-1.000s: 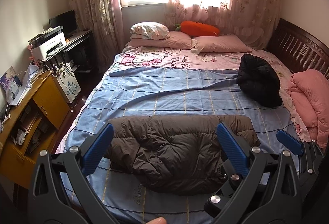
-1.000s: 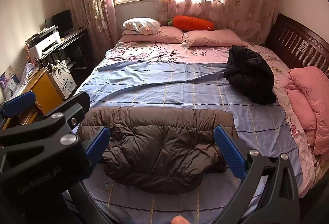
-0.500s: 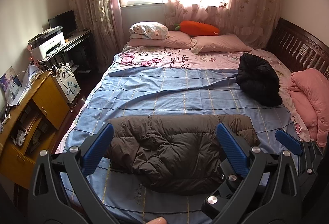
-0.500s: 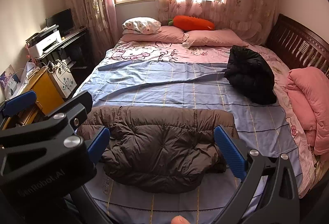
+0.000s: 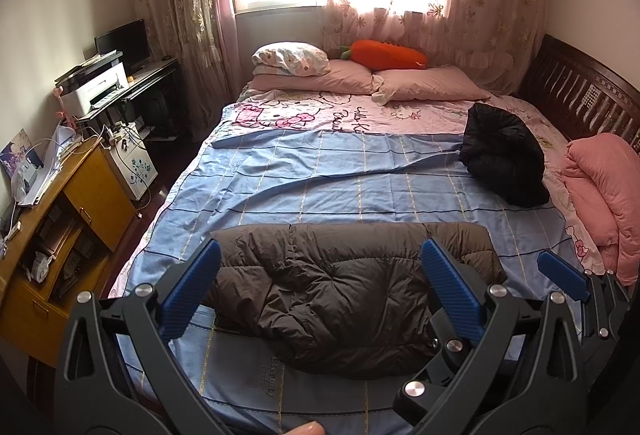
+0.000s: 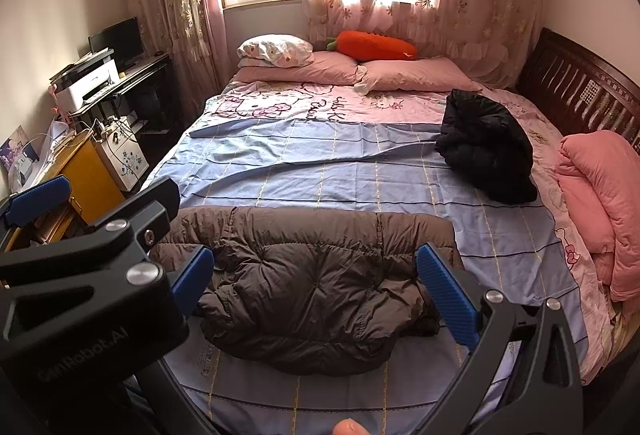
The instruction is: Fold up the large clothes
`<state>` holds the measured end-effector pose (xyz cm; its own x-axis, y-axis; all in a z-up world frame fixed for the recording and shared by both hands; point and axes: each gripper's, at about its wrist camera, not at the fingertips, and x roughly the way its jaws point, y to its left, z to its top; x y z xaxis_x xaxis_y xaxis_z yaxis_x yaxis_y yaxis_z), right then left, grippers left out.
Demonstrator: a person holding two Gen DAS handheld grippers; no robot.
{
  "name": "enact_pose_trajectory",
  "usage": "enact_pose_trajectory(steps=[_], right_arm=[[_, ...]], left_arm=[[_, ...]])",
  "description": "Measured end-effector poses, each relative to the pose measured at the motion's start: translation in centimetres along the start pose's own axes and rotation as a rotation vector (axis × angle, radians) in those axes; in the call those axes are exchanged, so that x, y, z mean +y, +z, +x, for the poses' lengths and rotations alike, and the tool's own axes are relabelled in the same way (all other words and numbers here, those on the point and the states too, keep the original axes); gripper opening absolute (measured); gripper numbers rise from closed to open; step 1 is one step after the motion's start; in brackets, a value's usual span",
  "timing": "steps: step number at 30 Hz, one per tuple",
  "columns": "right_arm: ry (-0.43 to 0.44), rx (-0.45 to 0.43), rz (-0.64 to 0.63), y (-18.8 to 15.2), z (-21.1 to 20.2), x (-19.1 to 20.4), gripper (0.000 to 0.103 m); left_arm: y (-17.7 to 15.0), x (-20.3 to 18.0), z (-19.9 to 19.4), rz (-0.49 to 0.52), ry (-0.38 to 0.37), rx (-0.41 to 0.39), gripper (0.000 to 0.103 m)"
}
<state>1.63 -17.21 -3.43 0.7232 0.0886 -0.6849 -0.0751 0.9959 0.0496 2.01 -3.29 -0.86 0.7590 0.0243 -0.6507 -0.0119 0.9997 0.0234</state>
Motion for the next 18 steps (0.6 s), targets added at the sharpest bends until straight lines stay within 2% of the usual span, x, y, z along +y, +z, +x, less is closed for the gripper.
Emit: enact_pose_trajectory(steps=[11, 15, 18], right_arm=[[-0.003, -0.002, -0.003, 0.03, 0.02, -0.21, 0.102], [-0.001, 0.0, -0.008, 0.02, 0.07, -0.35, 0.102], [0.003, 0.001, -0.015, 0.03, 0.17, -0.55, 0.102]], left_arm=[[-0.12, 0.3, -0.03, 0.002, -0.023, -0.001, 0.101], [-0.3, -0.17, -0.53, 0.039, 0.039, -0.045, 0.101], [-0.42, -0.29, -0.67, 0.047, 0.01, -0.039, 0.101]])
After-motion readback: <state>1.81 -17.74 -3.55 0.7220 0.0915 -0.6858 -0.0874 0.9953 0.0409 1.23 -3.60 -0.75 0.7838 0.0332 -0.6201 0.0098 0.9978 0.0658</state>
